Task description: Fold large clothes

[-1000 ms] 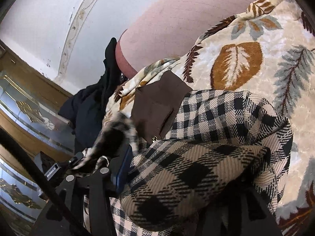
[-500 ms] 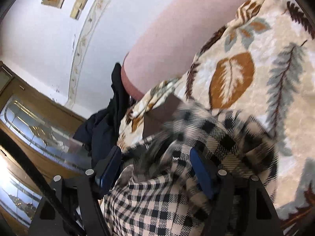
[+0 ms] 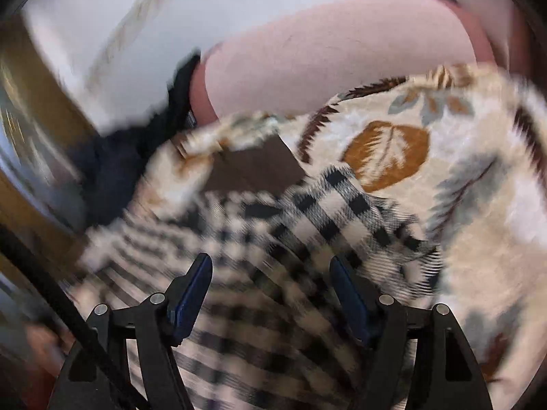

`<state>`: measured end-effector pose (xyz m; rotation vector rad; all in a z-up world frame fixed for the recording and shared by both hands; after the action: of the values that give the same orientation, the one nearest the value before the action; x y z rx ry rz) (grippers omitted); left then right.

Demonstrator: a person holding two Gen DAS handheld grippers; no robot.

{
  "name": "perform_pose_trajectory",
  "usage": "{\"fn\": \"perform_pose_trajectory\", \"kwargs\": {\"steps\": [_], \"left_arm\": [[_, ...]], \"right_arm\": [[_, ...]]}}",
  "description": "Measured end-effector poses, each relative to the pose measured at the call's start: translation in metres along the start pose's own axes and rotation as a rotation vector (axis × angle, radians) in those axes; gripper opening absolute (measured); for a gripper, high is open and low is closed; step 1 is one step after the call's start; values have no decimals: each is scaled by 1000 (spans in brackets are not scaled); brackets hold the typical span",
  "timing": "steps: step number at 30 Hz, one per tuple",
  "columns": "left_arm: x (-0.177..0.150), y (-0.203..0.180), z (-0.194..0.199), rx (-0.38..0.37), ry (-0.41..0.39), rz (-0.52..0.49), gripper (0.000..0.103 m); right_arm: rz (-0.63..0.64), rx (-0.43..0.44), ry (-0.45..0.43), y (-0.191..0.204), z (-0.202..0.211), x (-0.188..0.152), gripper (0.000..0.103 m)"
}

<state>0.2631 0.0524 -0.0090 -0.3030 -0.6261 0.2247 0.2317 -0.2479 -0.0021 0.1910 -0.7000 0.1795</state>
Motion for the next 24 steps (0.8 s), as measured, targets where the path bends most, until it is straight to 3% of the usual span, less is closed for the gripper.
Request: {"fn": "perform_pose_trajectory", "kwargs": {"steps": [4, 6, 8, 11, 17, 24], "left_arm": [[-3, 16, -4, 44, 30, -8, 63], [-8, 24, -10, 72, 55, -1, 63], [-12, 30, -14, 77, 80, 14, 63], [-15, 34, -16, 70, 89, 21, 63], [-15, 33, -17, 77, 87, 19, 63], [-15, 34, -19, 64, 99, 44, 63]], "right_arm": [[215, -145, 54, 19, 2, -19, 75], [276, -205, 69, 21, -3, -25, 62], [275, -239, 85, 16, -7, -26, 30], [181, -216, 62, -2, -5, -22, 10], [-95, -225, -33, -58, 17, -13, 5], [-304, -308, -41, -116, 36, -22, 3]]}}
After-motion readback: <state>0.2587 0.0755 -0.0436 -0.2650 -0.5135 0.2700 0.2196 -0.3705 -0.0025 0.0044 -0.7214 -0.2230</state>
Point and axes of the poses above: each gripper's, at about its wrist camera, not at the fingertips, and z roughly against the way its jaws point, y to its left, x to its top, the point moved 5 cm from there along -z, roughly the way its jaws point, and after that the axes turned 12 degrees about z, right-handed, at the moved point
